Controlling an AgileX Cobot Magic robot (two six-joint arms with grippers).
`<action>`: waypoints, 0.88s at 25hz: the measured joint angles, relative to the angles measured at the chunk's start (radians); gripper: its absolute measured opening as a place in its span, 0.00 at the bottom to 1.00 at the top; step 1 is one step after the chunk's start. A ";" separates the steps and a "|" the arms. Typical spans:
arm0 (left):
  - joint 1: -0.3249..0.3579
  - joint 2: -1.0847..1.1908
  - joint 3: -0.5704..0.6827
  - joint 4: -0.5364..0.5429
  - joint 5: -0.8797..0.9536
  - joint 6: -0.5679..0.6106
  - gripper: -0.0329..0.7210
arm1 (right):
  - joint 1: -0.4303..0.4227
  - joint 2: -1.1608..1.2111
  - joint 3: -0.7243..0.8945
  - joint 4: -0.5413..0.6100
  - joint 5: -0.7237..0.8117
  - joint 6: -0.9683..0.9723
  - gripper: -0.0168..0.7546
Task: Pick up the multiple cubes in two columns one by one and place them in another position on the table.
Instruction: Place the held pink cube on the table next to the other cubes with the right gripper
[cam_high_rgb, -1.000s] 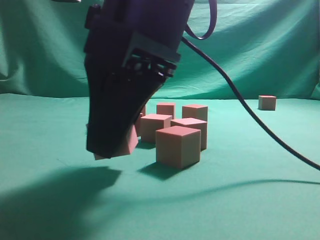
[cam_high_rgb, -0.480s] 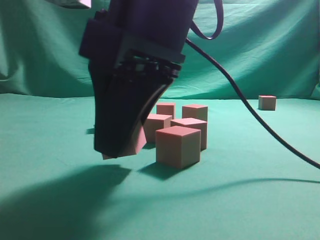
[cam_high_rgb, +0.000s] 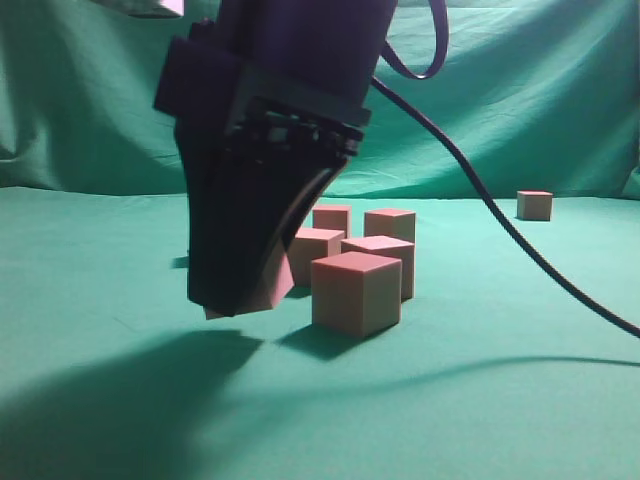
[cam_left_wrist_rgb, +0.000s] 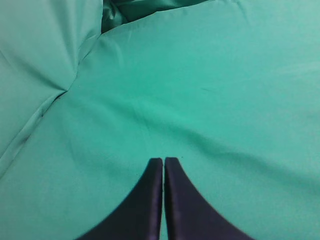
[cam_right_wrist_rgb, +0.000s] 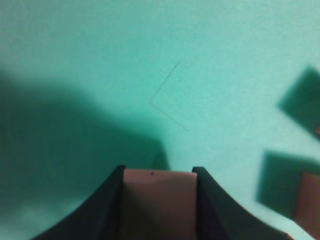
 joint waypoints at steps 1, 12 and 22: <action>0.000 0.000 0.000 0.000 0.000 0.000 0.04 | 0.000 0.000 0.000 0.002 0.000 0.001 0.36; 0.000 0.000 0.000 0.000 0.000 0.000 0.04 | 0.000 0.000 -0.013 0.020 0.002 0.002 0.77; 0.000 0.000 0.000 0.000 0.000 0.000 0.04 | 0.000 -0.002 -0.388 0.006 0.365 0.089 0.80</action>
